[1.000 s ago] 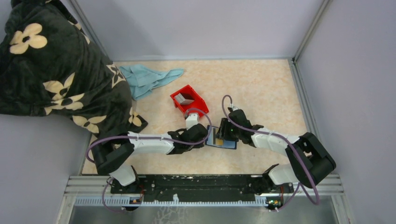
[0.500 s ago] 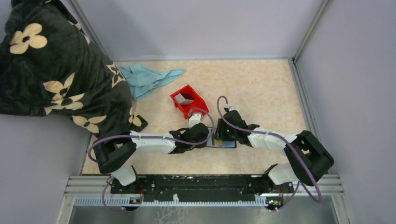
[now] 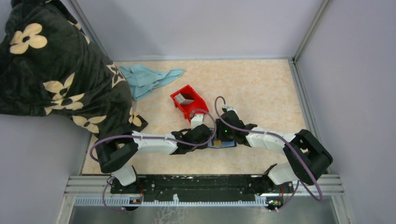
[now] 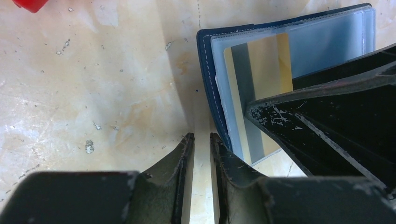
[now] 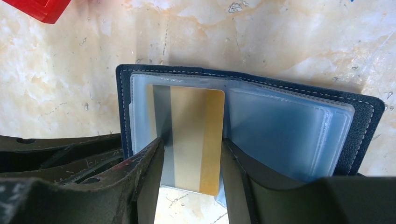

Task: Put the credit cards into the card holder
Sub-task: Insert the credit card into the card holder.

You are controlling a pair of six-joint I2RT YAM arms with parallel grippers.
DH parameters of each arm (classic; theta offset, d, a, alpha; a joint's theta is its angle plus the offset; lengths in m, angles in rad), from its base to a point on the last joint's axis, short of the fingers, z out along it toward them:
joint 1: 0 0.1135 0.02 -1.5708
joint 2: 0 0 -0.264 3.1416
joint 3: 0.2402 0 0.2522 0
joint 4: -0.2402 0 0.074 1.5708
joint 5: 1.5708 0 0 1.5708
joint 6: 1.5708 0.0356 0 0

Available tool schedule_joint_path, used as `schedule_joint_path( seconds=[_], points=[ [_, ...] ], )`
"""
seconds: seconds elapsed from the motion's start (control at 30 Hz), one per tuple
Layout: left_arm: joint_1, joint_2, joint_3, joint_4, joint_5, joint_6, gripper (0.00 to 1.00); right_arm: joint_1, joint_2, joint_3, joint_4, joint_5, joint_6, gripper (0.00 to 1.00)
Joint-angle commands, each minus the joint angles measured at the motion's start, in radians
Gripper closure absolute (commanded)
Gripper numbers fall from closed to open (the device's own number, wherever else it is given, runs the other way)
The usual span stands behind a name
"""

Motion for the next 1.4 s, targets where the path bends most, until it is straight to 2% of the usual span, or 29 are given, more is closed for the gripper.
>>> schedule_joint_path(
  seconds=[0.0, 0.23, 1.0, 1.23, 1.37],
  points=[
    [-0.018, 0.057, -0.041, -0.086, 0.057, -0.026, 0.74, 0.031, 0.027, 0.003, -0.055, -0.06, 0.022, 0.51],
    [-0.02, 0.058, -0.053, -0.08, 0.056, -0.035, 0.74, 0.031, 0.024, -0.016, -0.01, -0.102, 0.028, 0.38],
    [-0.02, 0.057, -0.086, -0.055, 0.049, -0.036, 0.75, 0.051, 0.058, -0.049, 0.037, -0.158, 0.035, 0.27],
    [-0.02, 0.051, -0.089, -0.058, 0.043, -0.037, 0.75, 0.068, 0.096, -0.035, 0.04, -0.154, 0.032, 0.28],
    [-0.02, 0.05, -0.093, -0.061, 0.039, -0.039, 0.75, 0.08, 0.102, -0.026, 0.021, -0.133, 0.028, 0.38]
  ],
)
